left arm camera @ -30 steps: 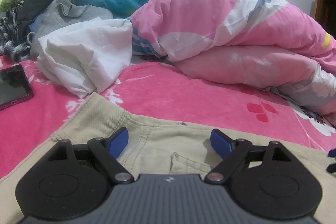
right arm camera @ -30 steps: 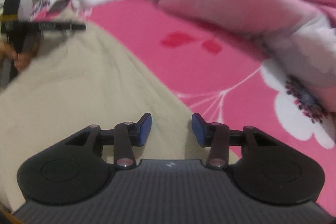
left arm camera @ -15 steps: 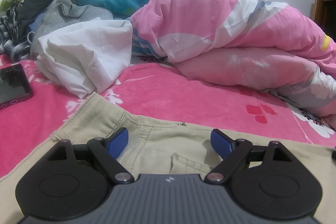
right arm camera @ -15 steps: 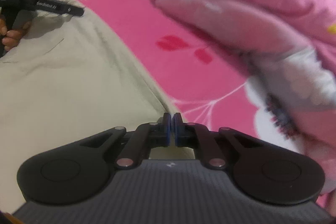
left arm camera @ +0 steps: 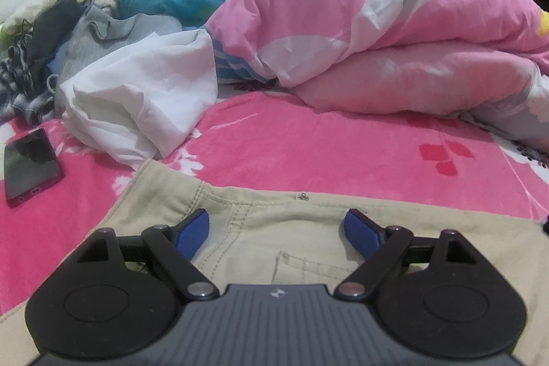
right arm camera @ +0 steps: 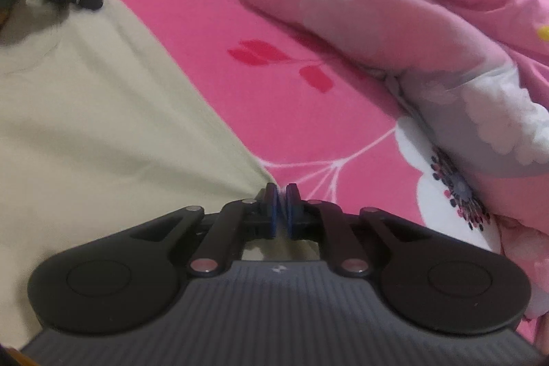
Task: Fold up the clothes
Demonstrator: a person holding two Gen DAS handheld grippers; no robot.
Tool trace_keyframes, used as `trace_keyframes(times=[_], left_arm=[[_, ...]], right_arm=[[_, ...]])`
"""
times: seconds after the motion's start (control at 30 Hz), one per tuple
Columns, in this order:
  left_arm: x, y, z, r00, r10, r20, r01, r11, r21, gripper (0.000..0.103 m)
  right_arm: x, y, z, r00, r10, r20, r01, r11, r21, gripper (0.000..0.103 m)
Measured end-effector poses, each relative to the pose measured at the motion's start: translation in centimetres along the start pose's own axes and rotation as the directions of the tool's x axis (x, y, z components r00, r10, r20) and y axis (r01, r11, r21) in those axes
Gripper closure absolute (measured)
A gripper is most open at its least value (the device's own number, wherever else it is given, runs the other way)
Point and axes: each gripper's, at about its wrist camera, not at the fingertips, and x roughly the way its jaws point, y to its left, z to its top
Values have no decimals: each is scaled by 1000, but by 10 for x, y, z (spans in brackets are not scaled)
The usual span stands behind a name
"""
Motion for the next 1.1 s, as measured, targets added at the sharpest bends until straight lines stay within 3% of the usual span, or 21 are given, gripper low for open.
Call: trace_keyframes(times=[0.07, 0.13, 0.17, 0.23, 0.33, 0.43, 0.57, 0.63, 0.67, 0.7, 0.77, 0.83, 0.9, 1.0, 1.1], left_arm=[[-1, -12, 0, 1000, -14, -8, 14, 1000, 20, 15], [-4, -28, -1, 999, -39, -15, 40, 998, 43, 15], [-5, -37, -1, 998, -52, -19, 53, 997, 54, 15], [-8, -53, -1, 997, -77, -27, 79, 994, 77, 15], [-11, -77, -2, 993, -114, -41, 118, 987, 110, 15], [-15, -102, -3, 987, -151, -56, 157, 977, 142, 14], [-20, -134, -4, 977, -198, -77, 209, 960, 184, 13], [-20, -148, -7, 974, -209, -91, 224, 953, 205, 13], [-15, -151, -13, 976, -190, -101, 209, 954, 217, 13], [-10, -154, -20, 979, -171, -112, 193, 954, 228, 13], [-7, -155, -24, 981, -158, -115, 181, 955, 237, 12], [-8, -156, -24, 982, -154, -111, 177, 955, 239, 11], [-9, -156, -25, 983, -151, -107, 173, 955, 241, 11], [-9, -156, -25, 983, -149, -103, 170, 955, 243, 10], [-9, -156, -25, 983, -150, -103, 171, 955, 242, 10]], right_arm=[[-18, -20, 0, 1000, -3, 29, 0, 996, 86, 90], [-47, -61, -10, 996, -73, 58, 56, 968, 246, 77], [-64, -84, -20, 993, -98, 71, 68, 939, 336, 71], [-107, -110, -44, 986, -143, 86, 84, 872, 483, 70], [-158, -113, -79, 981, -175, 84, 95, 811, 577, 56], [-182, -80, -98, 986, -125, 108, 43, 823, 566, 45], [-168, -13, -105, 990, -20, 140, -47, 888, 458, 31], [-149, 6, -112, 995, 4, 95, -45, 900, 433, 32], [-139, 13, -117, 998, 9, 64, -36, 902, 429, 39], [-130, 14, -124, 999, 10, 35, -24, 897, 441, 63], [-131, 6, -137, 999, 1, 39, -20, 870, 493, 84], [-147, -8, -151, 996, -25, 86, -27, 825, 564, 88], [-185, -34, -171, 982, -137, 130, 22, 767, 641, 88], [-240, -73, -202, 937, -307, 169, 79, 657, 750, 88], [-288, -105, -251, 876, -469, 117, 148, 491, 859, 88]])
